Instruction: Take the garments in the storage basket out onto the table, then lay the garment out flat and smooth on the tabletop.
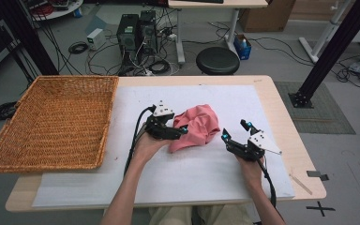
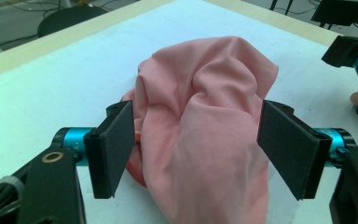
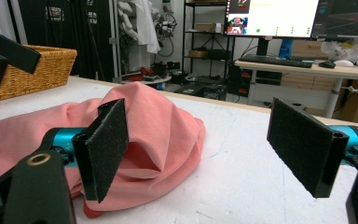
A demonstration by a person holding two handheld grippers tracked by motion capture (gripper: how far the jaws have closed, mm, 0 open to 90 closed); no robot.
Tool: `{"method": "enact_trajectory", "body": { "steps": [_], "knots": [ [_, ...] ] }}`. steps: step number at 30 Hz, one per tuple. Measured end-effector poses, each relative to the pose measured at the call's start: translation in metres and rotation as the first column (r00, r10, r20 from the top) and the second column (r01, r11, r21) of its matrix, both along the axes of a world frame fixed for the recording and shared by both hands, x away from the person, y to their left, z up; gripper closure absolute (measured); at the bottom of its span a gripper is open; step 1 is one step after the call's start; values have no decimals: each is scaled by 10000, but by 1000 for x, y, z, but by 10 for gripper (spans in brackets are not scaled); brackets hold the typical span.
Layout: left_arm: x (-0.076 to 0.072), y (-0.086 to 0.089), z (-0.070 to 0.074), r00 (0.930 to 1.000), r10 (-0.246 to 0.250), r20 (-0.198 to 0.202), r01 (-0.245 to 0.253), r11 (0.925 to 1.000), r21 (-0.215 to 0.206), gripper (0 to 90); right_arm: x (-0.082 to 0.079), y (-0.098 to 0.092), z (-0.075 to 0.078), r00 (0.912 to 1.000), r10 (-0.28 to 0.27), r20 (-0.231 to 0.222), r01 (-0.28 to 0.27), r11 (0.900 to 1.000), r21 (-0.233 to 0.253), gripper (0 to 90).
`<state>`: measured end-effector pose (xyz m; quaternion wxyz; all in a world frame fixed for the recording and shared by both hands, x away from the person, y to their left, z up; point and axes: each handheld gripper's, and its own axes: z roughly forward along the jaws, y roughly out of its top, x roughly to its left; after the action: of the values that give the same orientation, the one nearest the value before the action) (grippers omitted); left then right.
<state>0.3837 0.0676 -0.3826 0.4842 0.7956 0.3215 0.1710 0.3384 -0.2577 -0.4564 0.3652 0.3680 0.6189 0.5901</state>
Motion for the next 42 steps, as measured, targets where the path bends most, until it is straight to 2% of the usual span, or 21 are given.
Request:
{"method": "enact_trajectory", "body": {
  "steps": [9, 13, 17, 23, 28, 30, 32, 35, 38, 39, 40, 41, 42],
  "knots": [
    [-4, 6, -2, 9998, 152, -147, -153, 9999, -72, 280, 0, 0, 0, 10000, 35, 3, -35, 10000, -24, 203],
    [-3, 4, -10, 9983, -31, -574, 30, 10000, -18, 280, 0, 0, 0, 10000, 49, -37, -49, 10000, -14, 203],
    [-5, -1, -16, 9966, -260, -783, 265, 9996, 59, 290, 0, 0, 0, 10000, 43, -24, -43, 10000, -13, 203],
    [0, -9, -30, 9878, -673, -1405, 725, 9969, 320, 344, 0, 1, 0, 10000, 48, -66, -48, 9999, -94, 203],
    [6, -15, -40, 9836, -697, -1662, 773, 9962, 396, 417, 2, 1, 1, 9998, 95, -155, -96, 9999, -75, 203],
    [9, -15, -44, 9800, -745, -1846, 845, 9953, 468, 446, 3, 2, 1, 9995, 157, -266, -162, 9997, -188, 203],
    [10, -16, -47, 9781, -767, -1933, 886, 9946, 534, 511, 5, 4, 2, 9985, 224, -503, -249, 9984, -511, 203],
    [7, -14, -47, 9852, -630, -1595, 778, 9930, 886, 656, 12, 9, 5, 9926, 375, -1152, -490, 9940, -982, 204],
    [-1, -3, -44, 9928, -117, -1188, 210, 9968, 771, 760, 20, 7, 7, 9769, 725, -2010, -919, 9918, -891, 207],
    [-1, -3, -44, 9928, -117, -1188, 210, 9968, 771, 777, 20, 7, 7, 9769, 725, -2010, -919, 9918, -891, 207],
    [-4, 2, -43, 9942, -25, -1071, 111, 9968, 796, 777, 24, 6, 8, 9655, 980, -2414, -1207, 9894, -810, 207],
    [-9, 10, -42, 9954, 140, -946, -63, 9967, 810, 780, 25, 7, 10, 9569, 1035, -2714, -1354, 9856, -1014, 212],
    [-13, 16, -41, 9955, 255, -913, -183, 9967, 797, 782, 25, 6, 11, 9548, 1115, -2757, -1463, 9832, -1092, 240]
  ]
}}
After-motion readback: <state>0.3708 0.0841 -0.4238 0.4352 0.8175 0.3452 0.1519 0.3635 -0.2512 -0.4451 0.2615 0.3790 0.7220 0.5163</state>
